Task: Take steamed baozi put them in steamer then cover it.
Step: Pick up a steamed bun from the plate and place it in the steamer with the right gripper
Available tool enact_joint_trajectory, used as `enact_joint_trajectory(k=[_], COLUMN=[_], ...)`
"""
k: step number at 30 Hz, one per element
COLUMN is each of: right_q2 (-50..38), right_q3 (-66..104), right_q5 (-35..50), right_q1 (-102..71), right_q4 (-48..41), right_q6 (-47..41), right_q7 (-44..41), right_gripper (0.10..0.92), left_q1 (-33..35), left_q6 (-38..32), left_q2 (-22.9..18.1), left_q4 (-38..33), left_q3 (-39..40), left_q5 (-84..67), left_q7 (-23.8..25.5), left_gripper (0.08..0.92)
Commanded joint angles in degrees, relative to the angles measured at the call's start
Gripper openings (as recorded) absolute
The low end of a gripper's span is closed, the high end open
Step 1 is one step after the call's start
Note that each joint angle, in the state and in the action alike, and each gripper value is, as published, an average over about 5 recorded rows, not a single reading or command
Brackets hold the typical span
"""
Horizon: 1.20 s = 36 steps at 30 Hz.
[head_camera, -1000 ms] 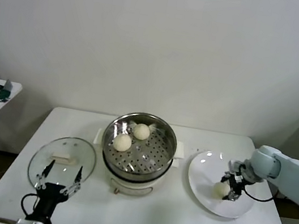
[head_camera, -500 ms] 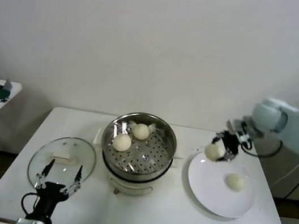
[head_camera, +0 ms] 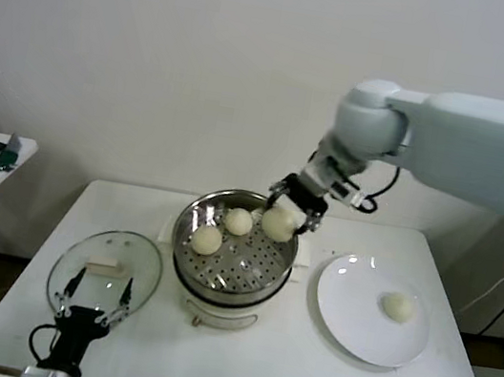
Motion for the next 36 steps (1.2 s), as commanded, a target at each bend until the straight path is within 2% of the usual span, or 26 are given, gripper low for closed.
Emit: enact_joint_trajectory(k=[1, 12, 22, 29, 32, 36], right_q2=[12.66, 14.04, 16.51, 15.44, 12.91, 6.59], right_q3=[0.87, 1.73, 3.47, 5.02, 4.29, -0.67], right_q5=[-16.72, -26.47, -26.02, -20.83, -16.30, -3.65], right_q1=[-10.41, -22.14, -24.00, -21.05, -15.72, -5.86], right_q4=[1.34, -8.05, -14.40, -14.10, -13.47, -13.99], right_q6=[6.84, 8.10, 8.89, 9.54, 11.26, 11.56], right_q7=[2.50, 5.57, 6.85, 6.88, 2.62, -6.35], right_gripper=[0.679, 0.679, 0.691, 0.809, 0.821, 0.823], left_q1=[0.59, 1.25, 1.24, 1.39, 1.45, 1.46], left_q6=[-0.22, -0.65, -0.69, -0.82, -0.82, -0.79], left_q2=[0.06, -0.09, -0.29, -0.27, -0.29, -0.25], left_q4=[-0.29, -0.16, -0.20, -0.38, -0.44, -0.76], left_q3=[-0.74, -1.57, -1.51, -1.50, -1.31, -0.97], left_q5=[-0.52, -0.98, -0.95, -0.94, -0.79, -0.51], left_q7=[-0.07, -0.88, -0.93, -0.95, -0.93, -0.87], left_gripper=[0.823, 0.823, 0.823, 0.823, 0.823, 0.823])
